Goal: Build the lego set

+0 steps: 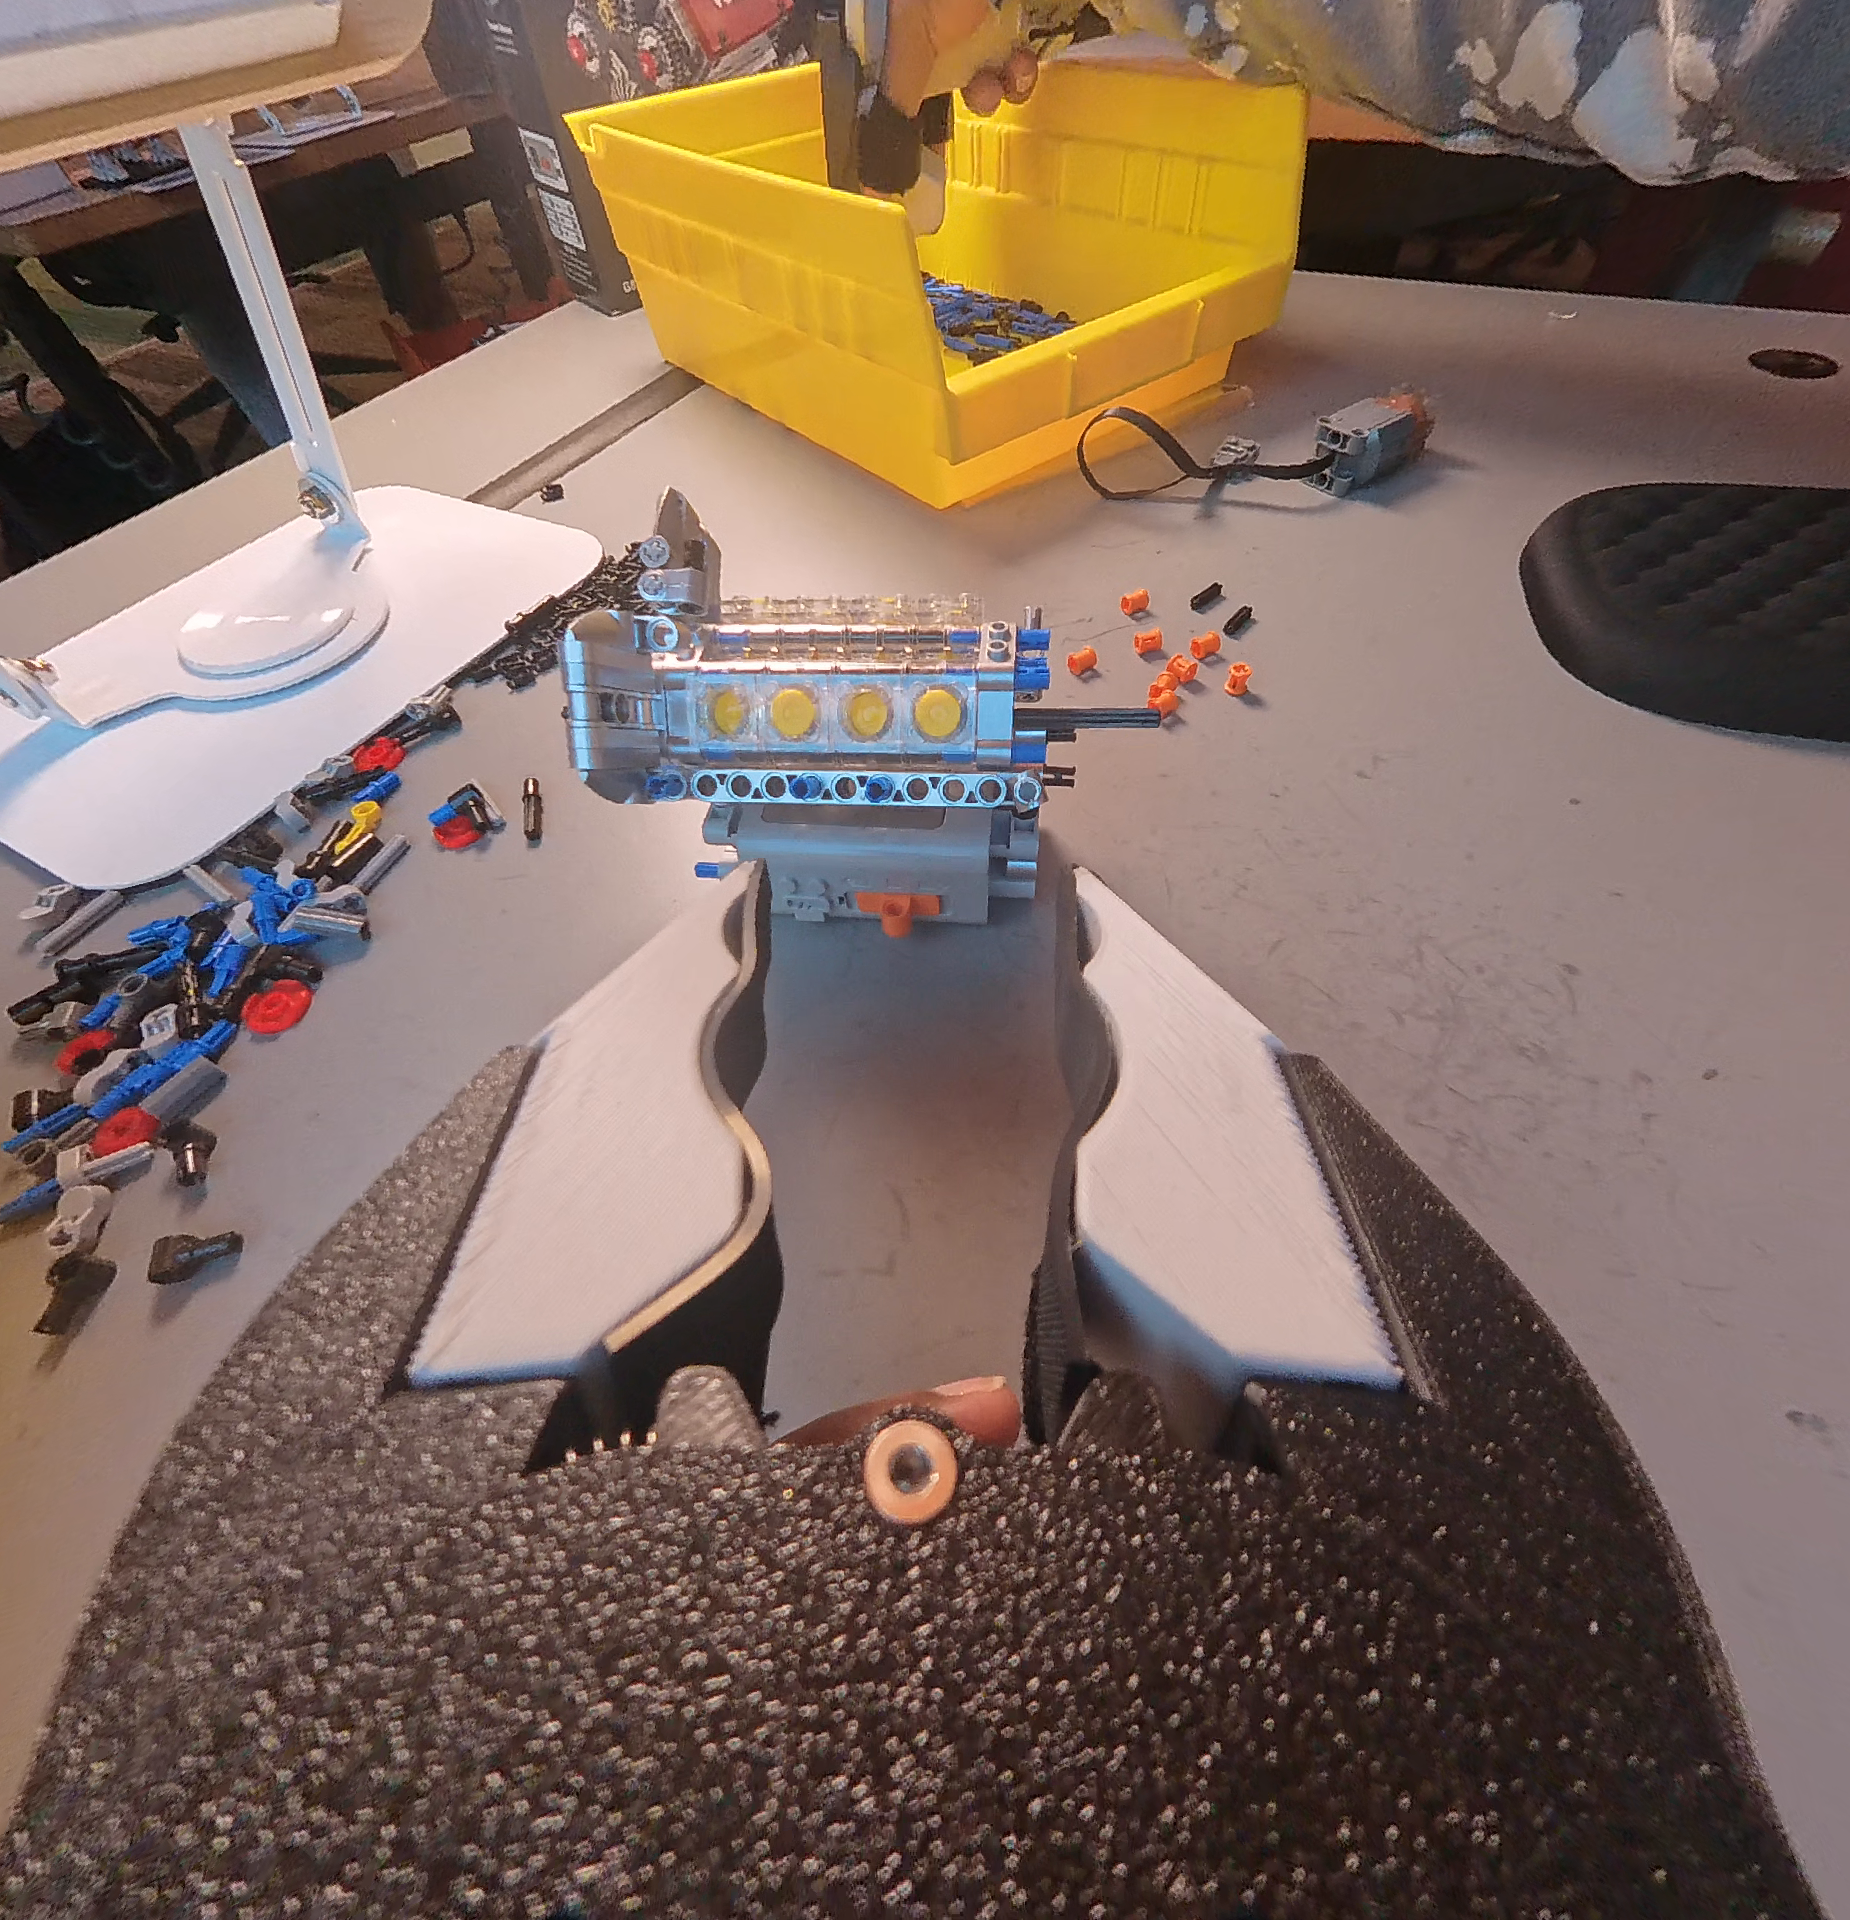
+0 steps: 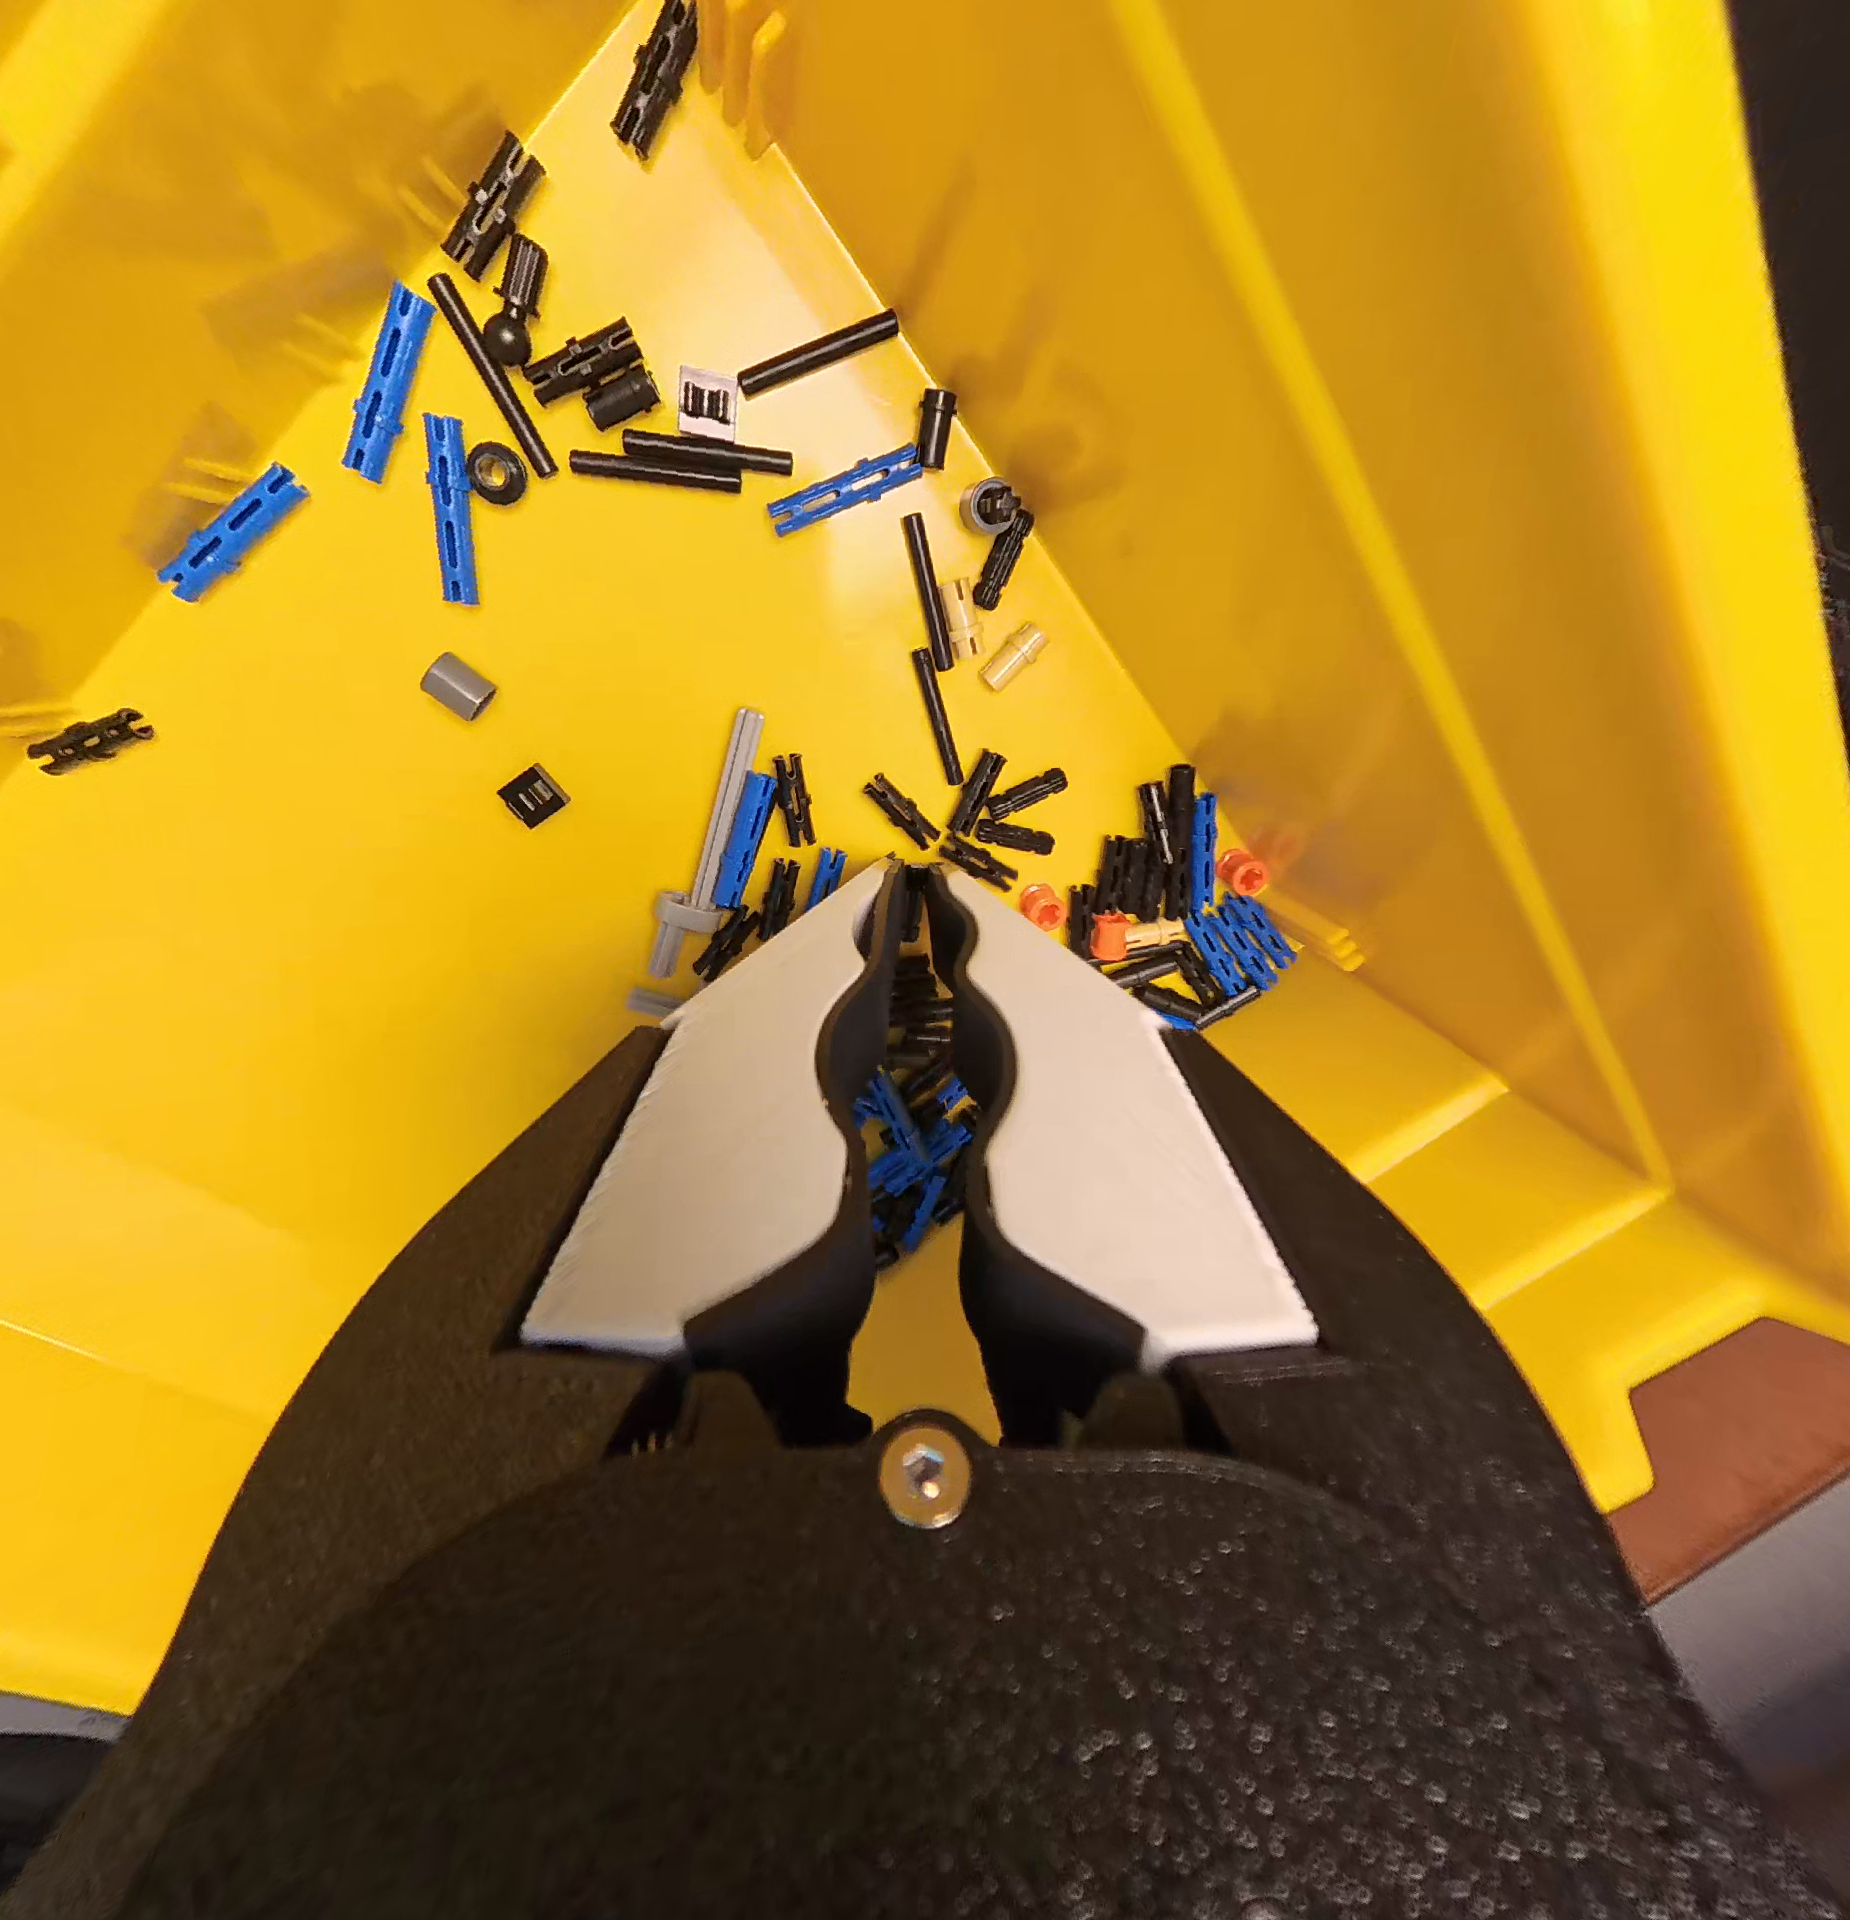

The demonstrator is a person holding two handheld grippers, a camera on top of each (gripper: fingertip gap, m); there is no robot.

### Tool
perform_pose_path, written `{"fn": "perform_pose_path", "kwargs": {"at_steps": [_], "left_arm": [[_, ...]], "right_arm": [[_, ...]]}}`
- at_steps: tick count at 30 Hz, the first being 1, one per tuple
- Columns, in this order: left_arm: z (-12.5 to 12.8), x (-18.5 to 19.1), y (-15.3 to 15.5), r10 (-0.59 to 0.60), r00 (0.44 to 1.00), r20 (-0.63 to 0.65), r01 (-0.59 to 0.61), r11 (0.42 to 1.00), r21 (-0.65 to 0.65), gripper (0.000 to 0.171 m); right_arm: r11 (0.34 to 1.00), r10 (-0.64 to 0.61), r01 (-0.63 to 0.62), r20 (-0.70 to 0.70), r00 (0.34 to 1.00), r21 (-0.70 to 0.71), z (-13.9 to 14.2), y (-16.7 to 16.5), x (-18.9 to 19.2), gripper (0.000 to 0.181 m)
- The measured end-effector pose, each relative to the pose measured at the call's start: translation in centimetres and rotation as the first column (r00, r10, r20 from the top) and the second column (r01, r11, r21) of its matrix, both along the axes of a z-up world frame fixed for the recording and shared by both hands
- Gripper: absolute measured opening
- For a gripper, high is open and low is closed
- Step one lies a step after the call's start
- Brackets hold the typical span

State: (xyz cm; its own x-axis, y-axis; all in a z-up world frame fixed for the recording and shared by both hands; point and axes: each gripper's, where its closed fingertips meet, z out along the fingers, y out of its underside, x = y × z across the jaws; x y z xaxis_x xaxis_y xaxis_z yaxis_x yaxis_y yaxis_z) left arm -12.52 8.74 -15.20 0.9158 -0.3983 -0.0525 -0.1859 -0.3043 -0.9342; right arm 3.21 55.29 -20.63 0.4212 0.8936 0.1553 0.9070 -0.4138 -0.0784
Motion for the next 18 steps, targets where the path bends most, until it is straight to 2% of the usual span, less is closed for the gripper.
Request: {"fn": "perform_pose_path", "kwargs": {"at_steps": [4,8,10,13,16,18], "left_arm": [[0.0,0.1,-0.1,-0.007,1.000,-0.003,0.007,1.000,0.002,0.053],[-0.1,0.3,-0.2,-0.015,1.000,-0.021,0.015,1.000,0.004,0.053],[-0.1,0.4,-0.2,-0.018,0.999,-0.029,0.018,1.000,0.004,0.053],[-0.2,0.5,-0.2,-0.022,0.999,-0.039,0.023,1.000,0.004,0.053],[-0.3,0.7,-0.2,-0.031,0.998,-0.046,0.031,1.000,-0.004,0.053],[-0.6,0.8,-0.2,-0.041,0.998,-0.056,0.040,0.999,-0.019,0.053]], "right_arm": [[1.000,-0.023,0.023,-0.027,0.999,-0.005,0.0,-0.1,0.0,0.003],[0.998,0.042,-0.040,-0.035,0.999,0.049,0.3,-0.1,0.0,0.000],[0.994,0.089,-0.081,-0.093,0.992,0.079,1.5,-0.8,-0.7,0.000],[0.980,0.184,-0.162,-0.216,0.959,0.114,4.6,-3.8,-2.2,0.000],[0.961,0.248,-0.214,-0.205,0.947,0.176,6.4,-5.4,-1.9,0.000],[0.963,0.226,-0.196,-0.160,0.961,0.183,6.1,-5.0,-1.1,0.000]]}}
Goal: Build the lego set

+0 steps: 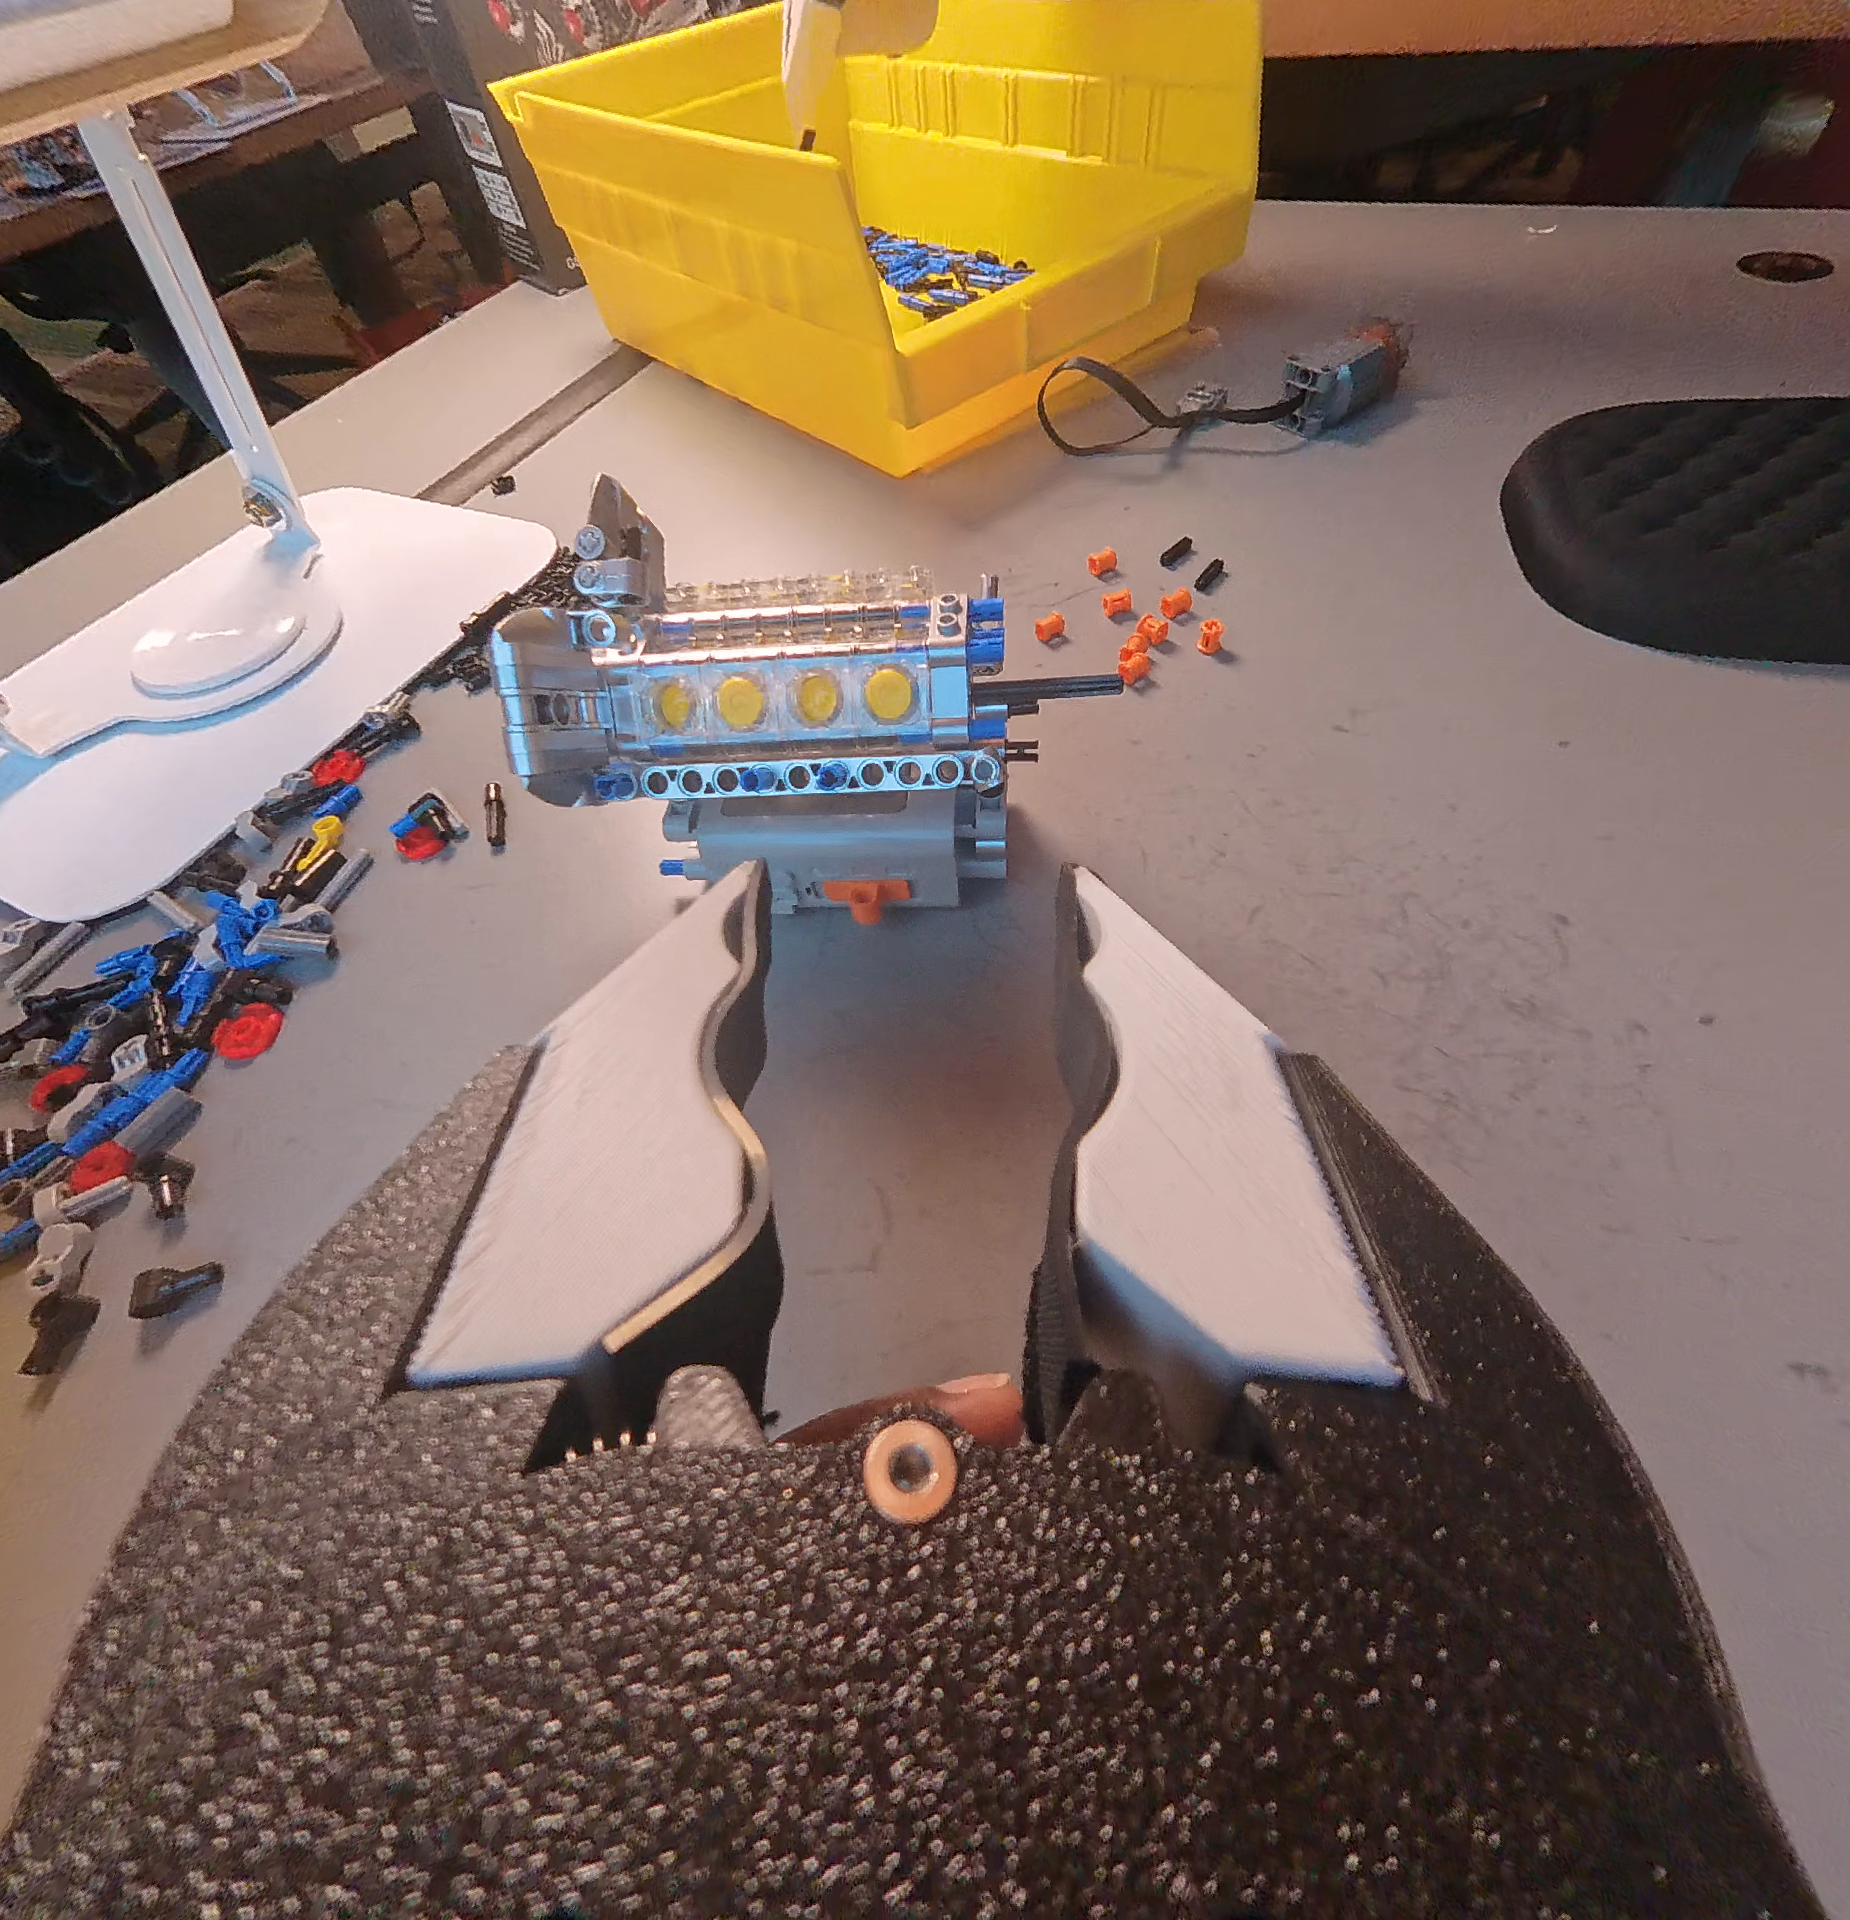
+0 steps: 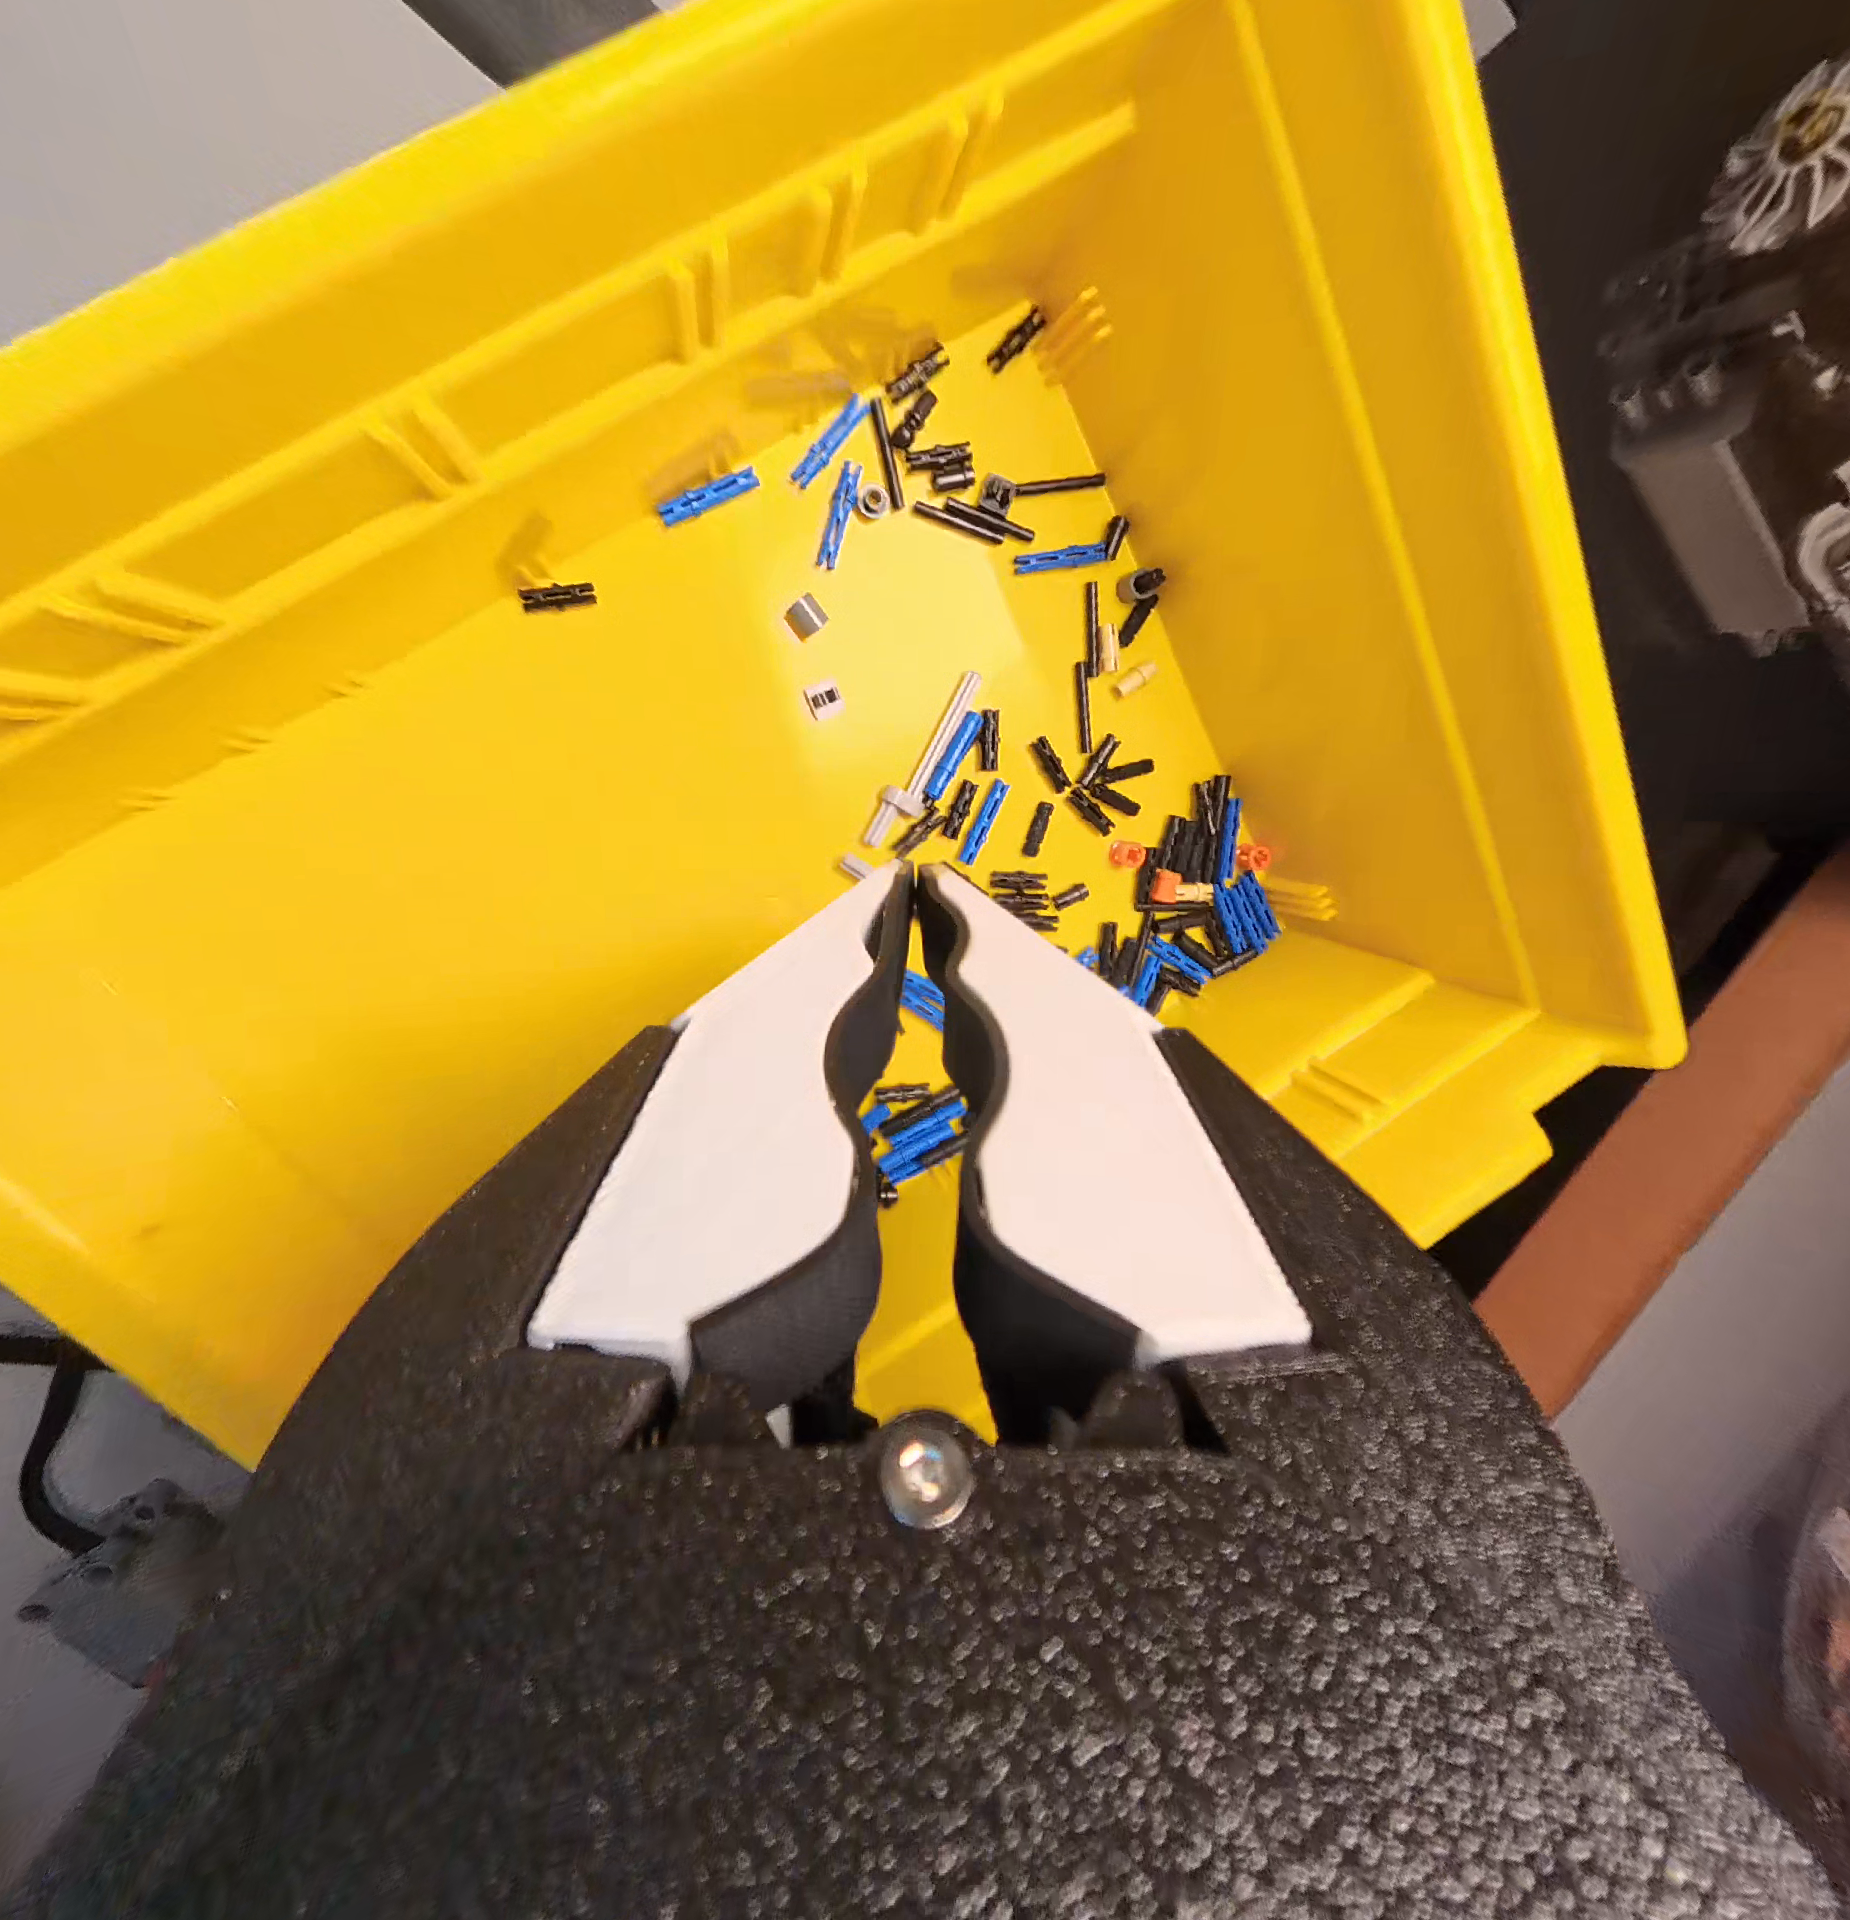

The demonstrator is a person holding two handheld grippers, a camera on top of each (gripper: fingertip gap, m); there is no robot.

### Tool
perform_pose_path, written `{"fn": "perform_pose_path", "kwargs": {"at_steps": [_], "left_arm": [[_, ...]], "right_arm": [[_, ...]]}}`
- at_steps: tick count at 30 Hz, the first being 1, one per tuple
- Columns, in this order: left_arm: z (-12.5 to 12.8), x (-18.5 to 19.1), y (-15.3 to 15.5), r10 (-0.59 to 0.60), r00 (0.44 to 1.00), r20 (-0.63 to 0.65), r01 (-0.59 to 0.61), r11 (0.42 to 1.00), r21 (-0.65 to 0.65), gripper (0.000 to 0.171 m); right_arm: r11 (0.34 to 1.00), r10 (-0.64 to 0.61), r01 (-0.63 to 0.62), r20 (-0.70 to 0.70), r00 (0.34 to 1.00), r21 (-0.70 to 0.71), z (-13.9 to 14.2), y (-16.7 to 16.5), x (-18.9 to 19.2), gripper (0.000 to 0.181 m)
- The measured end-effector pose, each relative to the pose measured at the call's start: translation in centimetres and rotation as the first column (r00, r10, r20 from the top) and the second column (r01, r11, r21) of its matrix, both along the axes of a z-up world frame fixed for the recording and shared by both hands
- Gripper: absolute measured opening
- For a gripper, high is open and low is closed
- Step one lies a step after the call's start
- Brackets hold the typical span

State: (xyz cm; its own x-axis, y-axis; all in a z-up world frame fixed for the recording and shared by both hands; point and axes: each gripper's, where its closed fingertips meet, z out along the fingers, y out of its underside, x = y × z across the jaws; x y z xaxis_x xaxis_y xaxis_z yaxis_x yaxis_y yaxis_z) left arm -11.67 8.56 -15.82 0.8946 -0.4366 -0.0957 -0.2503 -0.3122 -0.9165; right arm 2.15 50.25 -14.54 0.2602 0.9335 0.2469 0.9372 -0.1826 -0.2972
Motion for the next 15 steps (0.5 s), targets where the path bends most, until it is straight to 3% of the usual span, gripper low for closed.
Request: {"fn": "perform_pose_path", "kwargs": {"at_steps": [7,15], "left_arm": [[-0.4,0.3,-0.1,0.002,0.997,-0.081,0.000,1.000,0.018,0.054],[-0.4,0.2,-0.1,-0.001,0.998,-0.068,0.001,1.000,0.008,0.054]], "right_arm": [[0.981,-0.186,0.192,0.115,0.976,-0.037,-3.9,4.3,1.7,0.008],[0.967,-0.223,0.241,0.182,0.958,-0.084,-6.0,4.6,1.7,0.006]]}}
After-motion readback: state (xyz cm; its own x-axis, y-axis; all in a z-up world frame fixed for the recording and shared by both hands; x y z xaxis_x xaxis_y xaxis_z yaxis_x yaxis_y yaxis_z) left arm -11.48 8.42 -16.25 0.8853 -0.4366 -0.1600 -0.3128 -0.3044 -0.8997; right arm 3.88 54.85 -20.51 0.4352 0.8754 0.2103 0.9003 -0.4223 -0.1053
